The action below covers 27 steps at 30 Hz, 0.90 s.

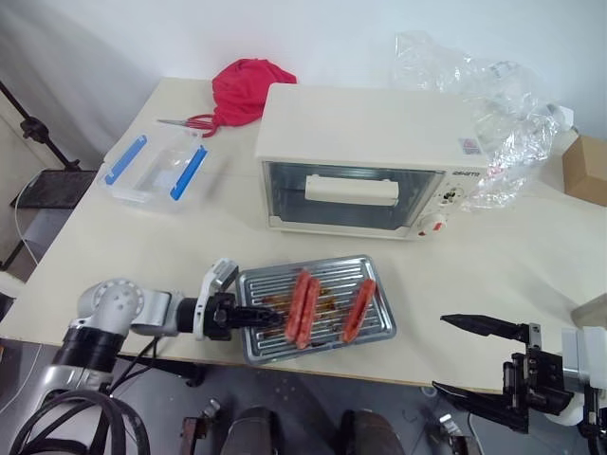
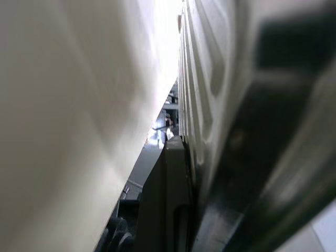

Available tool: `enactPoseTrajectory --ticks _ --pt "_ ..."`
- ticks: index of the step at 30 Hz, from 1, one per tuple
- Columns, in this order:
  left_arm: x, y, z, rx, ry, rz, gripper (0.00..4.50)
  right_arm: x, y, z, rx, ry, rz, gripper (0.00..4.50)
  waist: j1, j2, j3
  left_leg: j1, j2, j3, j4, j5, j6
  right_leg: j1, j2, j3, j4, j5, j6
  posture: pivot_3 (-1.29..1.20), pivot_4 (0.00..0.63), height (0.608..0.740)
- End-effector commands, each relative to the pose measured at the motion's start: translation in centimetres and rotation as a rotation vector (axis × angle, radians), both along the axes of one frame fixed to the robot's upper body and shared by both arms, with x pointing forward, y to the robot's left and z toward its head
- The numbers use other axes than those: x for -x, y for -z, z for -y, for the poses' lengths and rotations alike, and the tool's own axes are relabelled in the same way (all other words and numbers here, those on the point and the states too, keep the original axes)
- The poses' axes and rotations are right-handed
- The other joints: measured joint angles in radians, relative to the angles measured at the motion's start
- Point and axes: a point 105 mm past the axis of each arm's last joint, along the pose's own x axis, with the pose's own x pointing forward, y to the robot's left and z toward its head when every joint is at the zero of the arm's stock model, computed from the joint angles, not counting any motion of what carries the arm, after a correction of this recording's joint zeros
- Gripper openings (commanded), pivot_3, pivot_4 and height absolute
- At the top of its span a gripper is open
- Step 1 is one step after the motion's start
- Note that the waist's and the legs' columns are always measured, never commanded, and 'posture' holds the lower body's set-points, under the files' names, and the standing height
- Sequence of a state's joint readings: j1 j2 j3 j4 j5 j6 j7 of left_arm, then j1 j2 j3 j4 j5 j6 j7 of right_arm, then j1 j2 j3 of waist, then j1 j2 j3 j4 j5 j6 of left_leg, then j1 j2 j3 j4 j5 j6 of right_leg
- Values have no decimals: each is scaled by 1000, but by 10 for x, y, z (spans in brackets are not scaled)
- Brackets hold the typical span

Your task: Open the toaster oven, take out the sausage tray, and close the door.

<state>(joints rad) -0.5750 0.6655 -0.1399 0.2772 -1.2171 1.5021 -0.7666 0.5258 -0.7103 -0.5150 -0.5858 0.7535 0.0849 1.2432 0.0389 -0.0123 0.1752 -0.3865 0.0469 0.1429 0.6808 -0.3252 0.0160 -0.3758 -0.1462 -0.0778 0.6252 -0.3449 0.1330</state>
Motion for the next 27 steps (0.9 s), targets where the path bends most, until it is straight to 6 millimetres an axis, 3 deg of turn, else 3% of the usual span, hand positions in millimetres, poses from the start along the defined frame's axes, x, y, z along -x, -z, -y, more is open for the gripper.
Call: enactPoseTrajectory --ticks 1,10,19,22,27 --pt "-2 7 6 -16 27 -22 0 5 -6 0 10 -2 38 4470 0 0 0 0 0 0 0 0 0 0 0 0 0 0 0 0 150 740" --pt "-9 12 22 -153 109 -7 0 8 -4 1 4 19 34 4470 18 1 -1 0 -1 -1 1 2 3 2 -3 1 0 2 3 0 150 740" --pt "-24 15 25 -206 45 -21 0 8 -2 0 -11 23 33 4470 20 2 -1 0 0 -2 1 3 5 3 -4 1 0 3 5 0 150 740" --pt "-29 16 25 -207 9 -9 620 8 -2 0 -13 23 34 4500 20 2 -1 0 0 -2 1 3 5 3 -4 1 -1 4 7 0 150 740" --pt "-32 10 26 -164 -14 55 2098 8 -2 1 -16 22 31 4500 11 2 -1 0 0 -2 1 3 5 2 -4 1 -1 4 8 0 150 740"
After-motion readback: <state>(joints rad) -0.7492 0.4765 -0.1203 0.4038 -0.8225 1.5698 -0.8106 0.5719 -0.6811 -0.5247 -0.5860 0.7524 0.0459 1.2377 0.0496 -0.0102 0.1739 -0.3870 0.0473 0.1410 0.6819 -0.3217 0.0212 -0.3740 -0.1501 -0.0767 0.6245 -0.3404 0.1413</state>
